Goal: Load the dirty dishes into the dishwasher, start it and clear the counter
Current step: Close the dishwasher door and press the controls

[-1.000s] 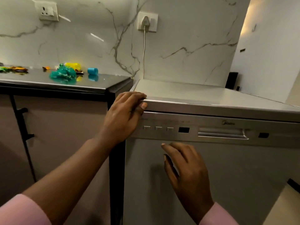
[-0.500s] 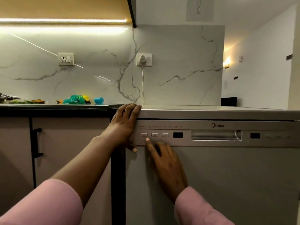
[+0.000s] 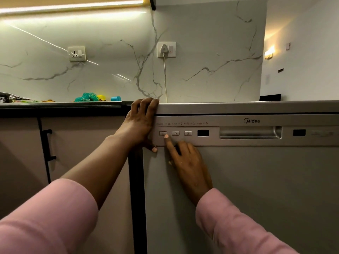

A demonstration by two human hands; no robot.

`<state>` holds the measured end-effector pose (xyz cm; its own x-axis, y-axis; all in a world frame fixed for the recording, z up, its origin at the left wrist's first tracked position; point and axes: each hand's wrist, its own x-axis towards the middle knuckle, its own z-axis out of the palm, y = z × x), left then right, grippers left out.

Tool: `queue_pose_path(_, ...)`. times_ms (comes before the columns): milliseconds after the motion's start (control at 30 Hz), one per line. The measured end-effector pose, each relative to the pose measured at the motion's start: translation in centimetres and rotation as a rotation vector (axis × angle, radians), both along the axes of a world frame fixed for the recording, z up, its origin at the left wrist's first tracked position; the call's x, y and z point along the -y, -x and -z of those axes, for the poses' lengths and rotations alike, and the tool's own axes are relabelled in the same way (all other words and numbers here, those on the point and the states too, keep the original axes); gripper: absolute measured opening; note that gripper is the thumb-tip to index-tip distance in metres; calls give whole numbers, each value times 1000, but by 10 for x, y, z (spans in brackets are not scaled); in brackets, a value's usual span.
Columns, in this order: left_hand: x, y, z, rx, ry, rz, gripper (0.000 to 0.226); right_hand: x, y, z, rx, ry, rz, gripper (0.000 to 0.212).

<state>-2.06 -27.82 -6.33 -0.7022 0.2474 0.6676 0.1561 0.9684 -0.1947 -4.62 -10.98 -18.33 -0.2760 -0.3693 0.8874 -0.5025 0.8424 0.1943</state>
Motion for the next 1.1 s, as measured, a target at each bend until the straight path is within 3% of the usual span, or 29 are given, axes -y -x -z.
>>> queue_pose_path(533, 0, -3, 5, -37, -23, 18, 141, 8, -11, -14, 75, -46, 59, 73)
queue_pose_path(733, -1, -6, 2, -4, -26, 13, 140, -17, -24, -10, 213, -19, 54, 74)
queue_pose_path(900, 1, -6, 2, -9, -33, 33, 138, -47, -28, 3, 142, -65, 166, 78)
queue_pose_path(1100, 3, -6, 3, -19, -26, 44, 141, -63, -28, 15, 221, -110, 215, 90)
